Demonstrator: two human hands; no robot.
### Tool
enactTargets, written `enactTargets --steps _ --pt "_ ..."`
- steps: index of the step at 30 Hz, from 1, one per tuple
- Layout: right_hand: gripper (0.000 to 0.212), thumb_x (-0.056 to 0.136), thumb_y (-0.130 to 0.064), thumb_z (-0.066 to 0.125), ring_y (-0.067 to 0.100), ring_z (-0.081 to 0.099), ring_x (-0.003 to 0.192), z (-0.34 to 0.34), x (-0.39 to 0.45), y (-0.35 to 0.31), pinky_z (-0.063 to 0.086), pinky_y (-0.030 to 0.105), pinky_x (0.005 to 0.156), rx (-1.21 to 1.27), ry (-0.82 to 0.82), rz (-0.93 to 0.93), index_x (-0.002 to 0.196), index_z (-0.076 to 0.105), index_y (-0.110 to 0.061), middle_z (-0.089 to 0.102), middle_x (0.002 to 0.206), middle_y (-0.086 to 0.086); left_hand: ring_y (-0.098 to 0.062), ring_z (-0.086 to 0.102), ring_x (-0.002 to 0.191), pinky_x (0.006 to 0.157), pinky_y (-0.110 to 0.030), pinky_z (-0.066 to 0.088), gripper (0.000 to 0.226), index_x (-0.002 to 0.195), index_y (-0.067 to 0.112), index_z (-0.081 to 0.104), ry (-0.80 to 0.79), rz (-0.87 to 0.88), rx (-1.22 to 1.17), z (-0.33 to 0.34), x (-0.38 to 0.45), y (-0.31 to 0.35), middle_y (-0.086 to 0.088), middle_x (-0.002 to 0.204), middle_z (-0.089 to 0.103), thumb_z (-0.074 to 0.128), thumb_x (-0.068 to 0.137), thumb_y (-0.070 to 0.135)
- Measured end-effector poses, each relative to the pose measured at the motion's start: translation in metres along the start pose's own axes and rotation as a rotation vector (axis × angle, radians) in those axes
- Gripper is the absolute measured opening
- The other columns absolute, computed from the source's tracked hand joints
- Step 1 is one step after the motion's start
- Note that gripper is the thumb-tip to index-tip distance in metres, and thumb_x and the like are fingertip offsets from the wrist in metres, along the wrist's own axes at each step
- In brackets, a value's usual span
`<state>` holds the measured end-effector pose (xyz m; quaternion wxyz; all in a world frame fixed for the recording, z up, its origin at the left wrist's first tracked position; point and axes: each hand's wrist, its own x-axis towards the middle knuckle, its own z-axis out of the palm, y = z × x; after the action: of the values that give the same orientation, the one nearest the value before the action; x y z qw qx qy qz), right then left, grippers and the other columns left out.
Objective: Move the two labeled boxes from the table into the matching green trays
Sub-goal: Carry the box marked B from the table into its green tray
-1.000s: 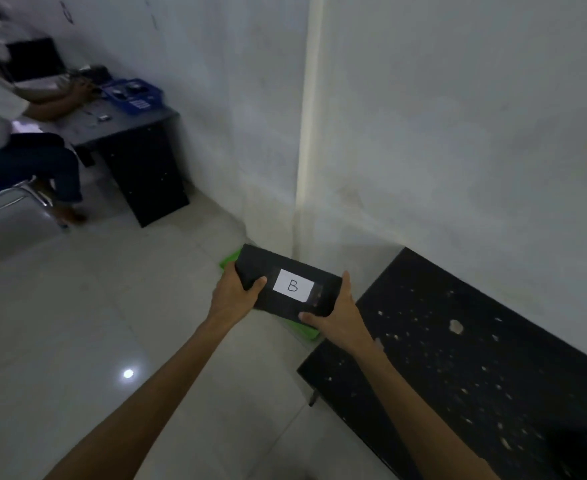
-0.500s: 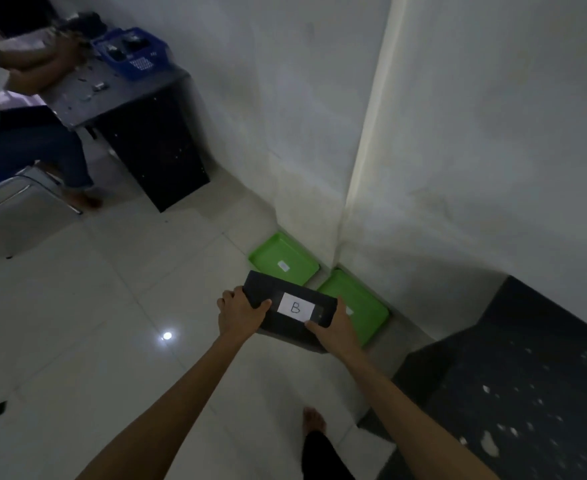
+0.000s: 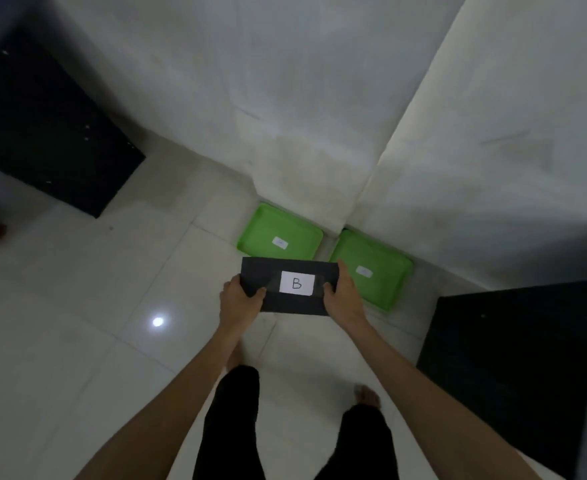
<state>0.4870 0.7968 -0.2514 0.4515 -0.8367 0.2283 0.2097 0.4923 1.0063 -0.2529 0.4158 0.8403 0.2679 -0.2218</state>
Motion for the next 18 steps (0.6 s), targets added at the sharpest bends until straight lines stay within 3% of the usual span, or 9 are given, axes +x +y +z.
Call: enactTargets --steps 3,8,12,15,18 --pt "0.055 0.098 -0.005 0.045 0.033 0.060 0.114 0.045 0.053 -0.016 0.044 0.030 0.086 0.029 0.048 0.030 0.150 0.030 -0.013 0.059 0.125 0.014 -0.033 0.063 0.110 0.091 -0.040 0.053 0.047 0.125 0.003 0.058 -0.061 0.048 0.014 -0.020 0.086 -0.003 -0.016 0.121 0.066 0.071 0.083 0.020" --pt "0.062 0.098 0.000 0.046 0.030 0.059 0.113 0.101 0.153 -0.024 0.031 0.010 0.082 0.075 0.180 0.067 0.155 0.026 -0.012 0.059 0.129 0.016 -0.026 0.061 0.107 0.086 -0.031 0.047 0.044 0.131 0.009 0.055 -0.181 0.068 -0.058 -0.028 0.214 0.003 -0.009 0.122 0.062 0.055 0.087 0.005" --pt "0.063 0.101 -0.005 0.043 0.028 0.052 0.129 0.150 0.261 -0.002 0.029 0.012 0.092 0.147 0.209 0.102 0.158 0.019 -0.016 0.051 0.147 0.011 -0.016 0.056 0.100 0.078 -0.017 0.042 0.048 0.132 0.009 0.055 -0.209 0.184 -0.048 0.004 0.329 -0.006 0.000 0.112 0.058 0.051 0.086 -0.003" --pt "0.065 0.102 -0.007 0.041 0.032 0.058 0.119 0.184 0.337 0.027 0.038 0.021 0.087 0.129 0.222 0.085 0.159 0.013 -0.016 0.056 0.140 0.015 -0.013 0.053 0.100 0.058 0.004 0.036 0.048 0.133 0.006 0.056 -0.188 0.246 -0.047 0.040 0.410 -0.025 0.001 0.113 0.056 0.051 0.087 -0.005" --pt "0.066 0.102 -0.008 0.039 0.032 0.058 0.119 0.216 0.399 0.061 0.042 0.028 0.091 0.116 0.212 0.072 0.160 0.010 -0.017 0.055 0.140 0.015 -0.014 0.054 0.103 0.064 0.000 0.040 0.046 0.133 0.007 0.055 -0.217 0.262 -0.030 0.081 0.481 -0.054 0.000 0.117 0.058 0.050 0.088 -0.002"
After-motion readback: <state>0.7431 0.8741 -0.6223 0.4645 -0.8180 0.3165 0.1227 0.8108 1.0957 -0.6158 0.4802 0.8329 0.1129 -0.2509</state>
